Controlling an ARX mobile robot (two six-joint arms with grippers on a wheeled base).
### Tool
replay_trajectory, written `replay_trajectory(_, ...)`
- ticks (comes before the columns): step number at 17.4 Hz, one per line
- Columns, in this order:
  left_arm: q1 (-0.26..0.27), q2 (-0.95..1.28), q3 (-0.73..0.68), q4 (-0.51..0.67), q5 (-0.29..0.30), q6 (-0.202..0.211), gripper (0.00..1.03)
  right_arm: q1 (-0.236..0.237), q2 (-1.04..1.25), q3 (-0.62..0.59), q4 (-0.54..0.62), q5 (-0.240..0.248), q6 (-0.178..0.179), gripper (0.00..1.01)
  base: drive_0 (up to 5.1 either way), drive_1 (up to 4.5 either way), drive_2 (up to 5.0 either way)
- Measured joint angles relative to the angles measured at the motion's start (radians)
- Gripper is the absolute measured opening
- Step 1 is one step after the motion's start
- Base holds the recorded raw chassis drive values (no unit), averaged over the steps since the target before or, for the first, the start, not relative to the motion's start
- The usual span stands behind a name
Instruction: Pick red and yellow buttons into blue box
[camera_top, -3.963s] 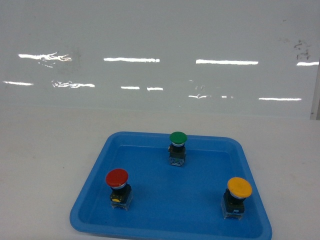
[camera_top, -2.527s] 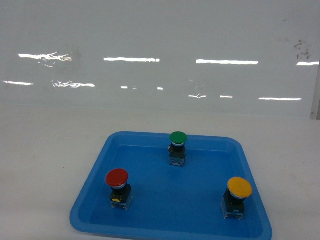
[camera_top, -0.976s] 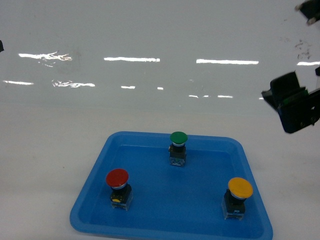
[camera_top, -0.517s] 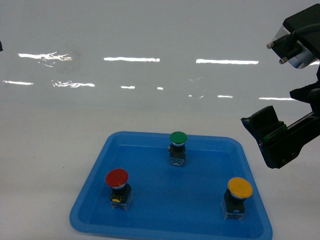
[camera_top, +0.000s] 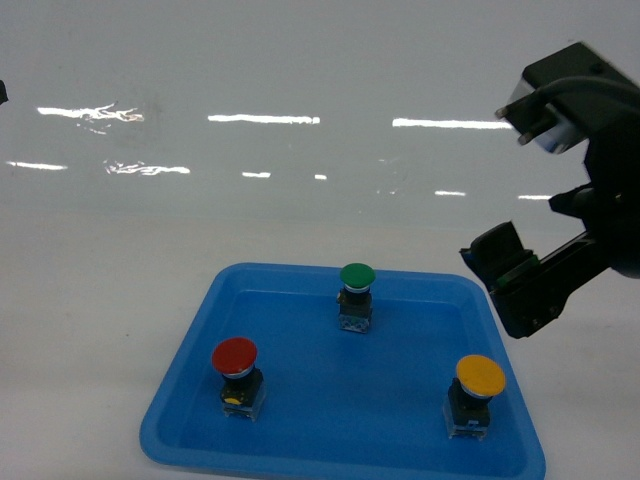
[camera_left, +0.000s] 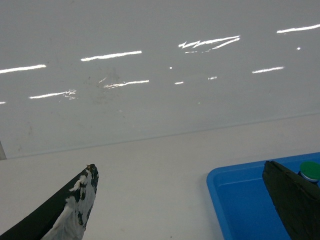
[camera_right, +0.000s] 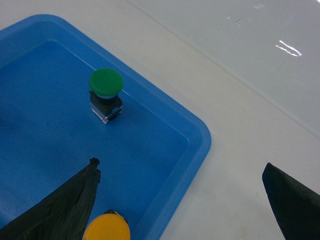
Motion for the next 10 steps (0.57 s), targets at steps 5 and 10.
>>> replay_trajectory(5, 0.0, 0.0, 0.0, 0.0, 0.0, 0.0, 0.98, 0.037, 0.137, 0.107, -0.052, -0.013, 0.001, 0.98, 0.0, 0.0, 0.0)
replay_trajectory(10, 0.0, 0.0, 0.0, 0.0, 0.0, 0.0, 0.98, 0.068, 0.225, 0.114, -0.039, 0.001, -0.001, 0.98, 0.0, 0.0, 0.0)
